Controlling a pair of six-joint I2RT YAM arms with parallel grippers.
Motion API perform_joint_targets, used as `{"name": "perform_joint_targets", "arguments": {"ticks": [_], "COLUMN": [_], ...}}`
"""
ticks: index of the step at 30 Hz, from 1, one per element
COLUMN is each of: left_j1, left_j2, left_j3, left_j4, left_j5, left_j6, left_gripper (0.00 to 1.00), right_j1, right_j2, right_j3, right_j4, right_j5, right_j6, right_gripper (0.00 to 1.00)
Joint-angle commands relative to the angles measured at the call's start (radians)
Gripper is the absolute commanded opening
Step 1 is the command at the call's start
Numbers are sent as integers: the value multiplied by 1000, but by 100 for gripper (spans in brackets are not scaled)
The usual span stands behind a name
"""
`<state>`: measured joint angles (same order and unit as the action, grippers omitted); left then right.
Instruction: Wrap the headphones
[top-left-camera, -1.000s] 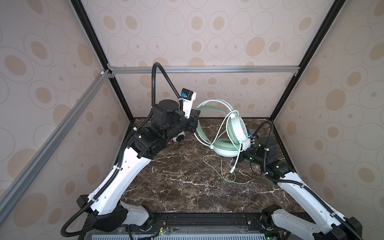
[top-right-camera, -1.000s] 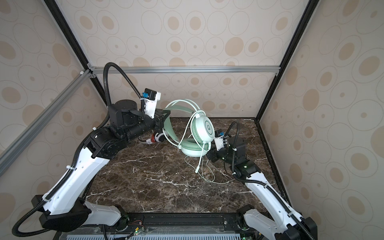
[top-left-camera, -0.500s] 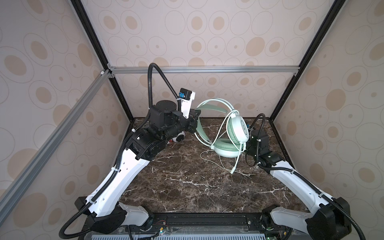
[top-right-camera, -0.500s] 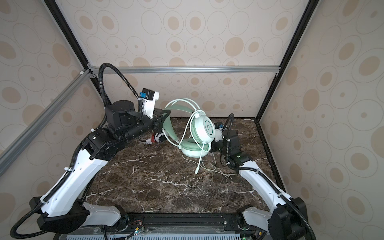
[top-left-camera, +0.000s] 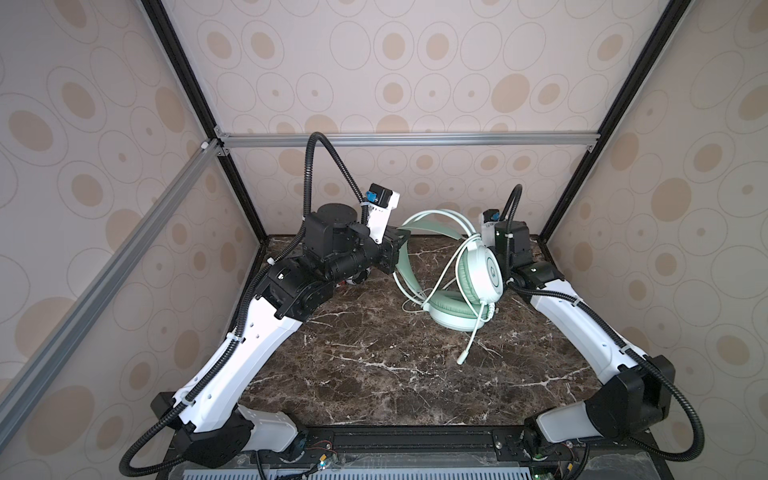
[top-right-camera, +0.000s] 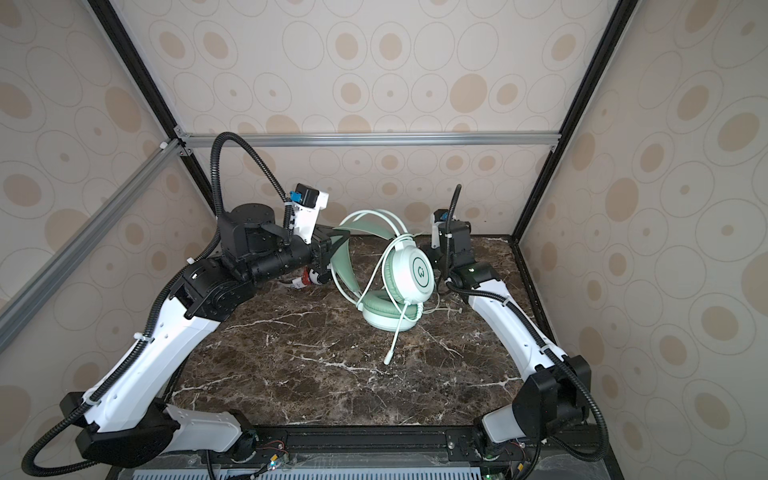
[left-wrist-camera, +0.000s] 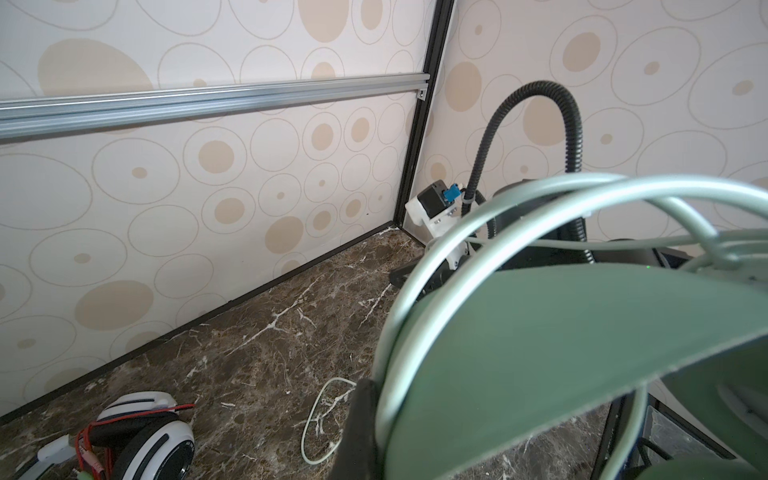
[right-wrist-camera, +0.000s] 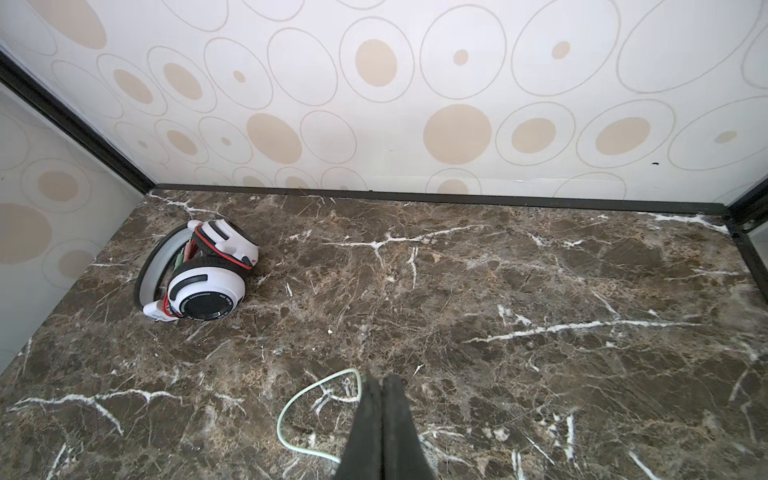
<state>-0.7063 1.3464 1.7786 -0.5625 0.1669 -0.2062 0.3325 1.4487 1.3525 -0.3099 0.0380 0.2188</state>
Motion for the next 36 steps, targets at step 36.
{"name": "perform_joint_targets", "arguments": {"ticks": [36], "left_j1": [25], "left_j2": [94], "left_j3": [194], "left_j4": [266], "left_j5": [22], "left_j6": [-172], "left_gripper": [0], "right_j1": [63], "right_j2": [32], "right_j3": [-410], "right_j4": [699], "right_j5": [-537], "right_j6": [160], "right_gripper": [27]}}
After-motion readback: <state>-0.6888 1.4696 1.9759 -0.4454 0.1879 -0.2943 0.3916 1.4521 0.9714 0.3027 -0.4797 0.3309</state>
